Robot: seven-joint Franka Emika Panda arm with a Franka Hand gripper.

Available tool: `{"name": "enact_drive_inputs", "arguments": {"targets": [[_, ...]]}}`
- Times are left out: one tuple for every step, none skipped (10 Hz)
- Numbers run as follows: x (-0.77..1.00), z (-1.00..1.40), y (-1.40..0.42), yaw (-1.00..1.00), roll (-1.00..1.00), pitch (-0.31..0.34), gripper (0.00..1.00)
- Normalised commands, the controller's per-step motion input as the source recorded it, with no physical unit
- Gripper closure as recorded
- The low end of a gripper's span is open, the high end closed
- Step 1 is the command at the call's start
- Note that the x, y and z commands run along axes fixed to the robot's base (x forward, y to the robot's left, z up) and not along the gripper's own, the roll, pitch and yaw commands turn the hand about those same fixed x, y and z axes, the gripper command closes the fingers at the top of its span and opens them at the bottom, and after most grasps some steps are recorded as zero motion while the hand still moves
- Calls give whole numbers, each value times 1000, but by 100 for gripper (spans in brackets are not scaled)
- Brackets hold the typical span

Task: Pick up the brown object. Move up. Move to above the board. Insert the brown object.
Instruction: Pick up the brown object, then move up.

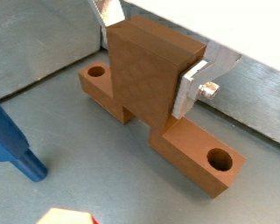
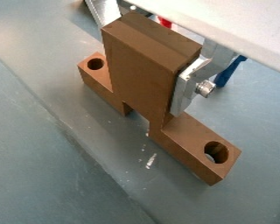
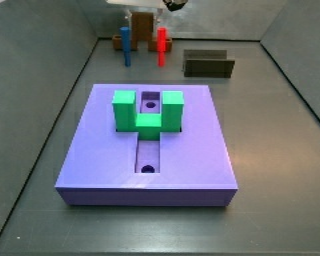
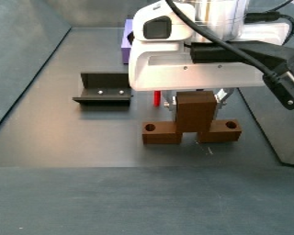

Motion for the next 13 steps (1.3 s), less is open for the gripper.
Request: {"name": "enact_drive_inputs", "arguments": {"targets": [[0, 0, 0, 0, 0, 0, 100], [0, 0, 0, 0, 0, 0, 100], [0, 0, 0, 0, 0, 0, 100], [0, 0, 0, 0, 0, 0, 100], [0, 0, 0, 0, 0, 0, 100], [0, 0, 0, 0, 0, 0, 100], [0, 0, 0, 0, 0, 0, 100], [0, 0, 0, 0, 0, 0, 100], [0, 0, 0, 0, 0, 0, 100], [0, 0, 0, 0, 0, 0, 100], [0, 833, 0, 0, 0, 0, 100], [-36, 817, -30, -7, -8, 14, 100], [-82, 569, -33, -14, 24, 35, 100]]}}
